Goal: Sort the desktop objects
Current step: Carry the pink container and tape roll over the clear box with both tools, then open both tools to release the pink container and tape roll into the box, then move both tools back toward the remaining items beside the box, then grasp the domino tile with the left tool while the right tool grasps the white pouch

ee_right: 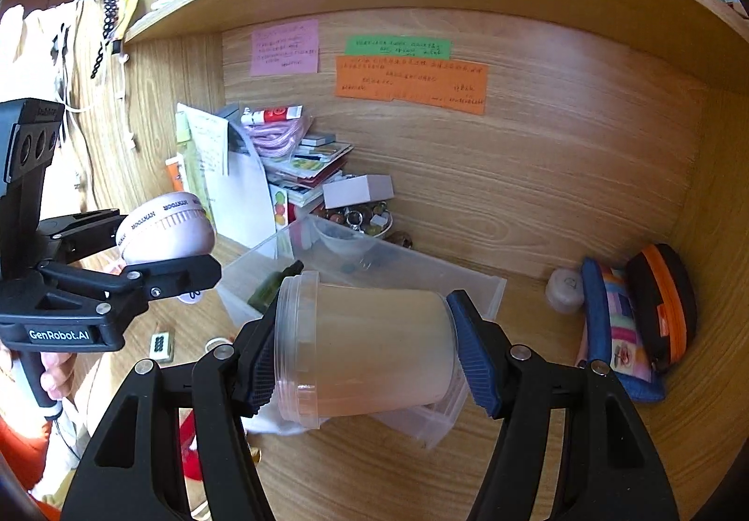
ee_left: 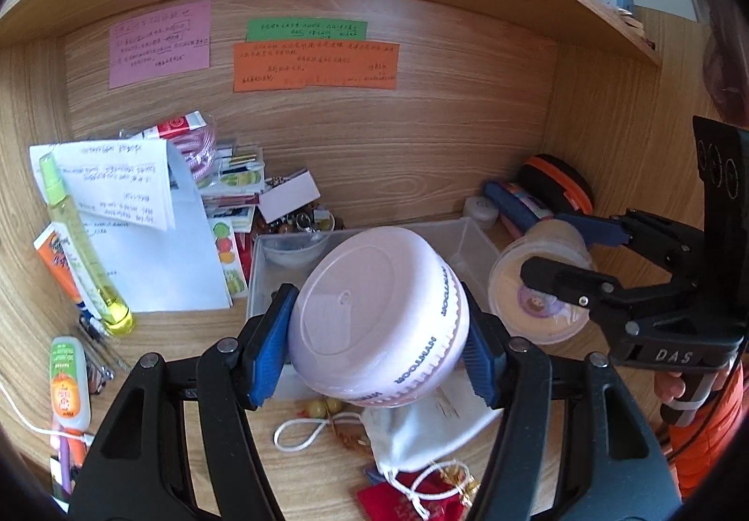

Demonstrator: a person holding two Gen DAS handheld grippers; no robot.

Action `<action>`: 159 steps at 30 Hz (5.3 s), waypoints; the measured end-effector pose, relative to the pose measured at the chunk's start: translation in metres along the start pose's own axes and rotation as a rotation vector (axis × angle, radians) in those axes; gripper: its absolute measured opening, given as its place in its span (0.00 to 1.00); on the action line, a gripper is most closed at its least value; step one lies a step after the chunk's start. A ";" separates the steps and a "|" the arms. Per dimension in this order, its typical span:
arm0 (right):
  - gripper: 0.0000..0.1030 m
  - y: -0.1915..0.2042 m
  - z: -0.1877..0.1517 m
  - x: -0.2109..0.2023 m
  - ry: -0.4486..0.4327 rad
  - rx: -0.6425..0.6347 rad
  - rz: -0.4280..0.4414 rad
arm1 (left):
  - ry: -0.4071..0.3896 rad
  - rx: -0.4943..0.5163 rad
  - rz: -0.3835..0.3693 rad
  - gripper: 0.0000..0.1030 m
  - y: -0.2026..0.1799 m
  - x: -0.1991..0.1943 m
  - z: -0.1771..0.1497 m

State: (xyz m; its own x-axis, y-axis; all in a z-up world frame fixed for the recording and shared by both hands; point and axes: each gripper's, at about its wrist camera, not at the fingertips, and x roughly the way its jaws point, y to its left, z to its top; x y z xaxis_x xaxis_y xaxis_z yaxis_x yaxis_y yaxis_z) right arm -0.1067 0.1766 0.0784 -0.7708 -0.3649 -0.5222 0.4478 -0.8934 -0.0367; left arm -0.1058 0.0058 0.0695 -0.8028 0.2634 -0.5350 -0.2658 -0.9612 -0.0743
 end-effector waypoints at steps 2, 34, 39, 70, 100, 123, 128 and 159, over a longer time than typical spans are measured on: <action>0.60 -0.002 0.002 0.006 0.005 0.003 0.002 | 0.003 -0.001 0.001 0.62 0.002 0.005 0.005; 0.60 -0.024 0.013 0.138 0.212 0.013 0.028 | 0.217 -0.083 0.015 0.62 0.053 0.141 0.013; 0.60 -0.022 0.012 0.150 0.236 0.008 0.027 | 0.245 -0.075 0.029 0.62 0.054 0.151 0.008; 0.65 -0.009 -0.003 0.153 0.284 -0.091 0.036 | 0.260 0.045 0.122 0.64 0.037 0.161 -0.002; 0.79 0.003 0.014 0.082 0.187 -0.121 -0.025 | 0.144 -0.026 0.090 0.77 0.043 0.095 0.009; 0.80 0.039 -0.013 0.021 0.109 -0.071 -0.032 | 0.074 -0.022 0.114 0.89 0.042 0.003 -0.029; 0.88 0.045 -0.021 0.010 0.088 -0.050 -0.018 | 0.075 -0.017 0.137 0.89 0.052 -0.012 -0.045; 0.93 0.080 -0.088 0.087 0.332 0.020 0.032 | 0.305 -0.062 0.153 0.89 0.091 0.010 -0.138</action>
State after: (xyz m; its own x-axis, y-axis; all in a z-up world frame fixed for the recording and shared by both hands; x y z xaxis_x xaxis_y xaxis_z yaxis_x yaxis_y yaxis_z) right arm -0.0987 0.0966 -0.0448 -0.5655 -0.2904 -0.7719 0.4576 -0.8891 -0.0008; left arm -0.0644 -0.0905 -0.0585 -0.6319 0.0876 -0.7701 -0.1143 -0.9933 -0.0192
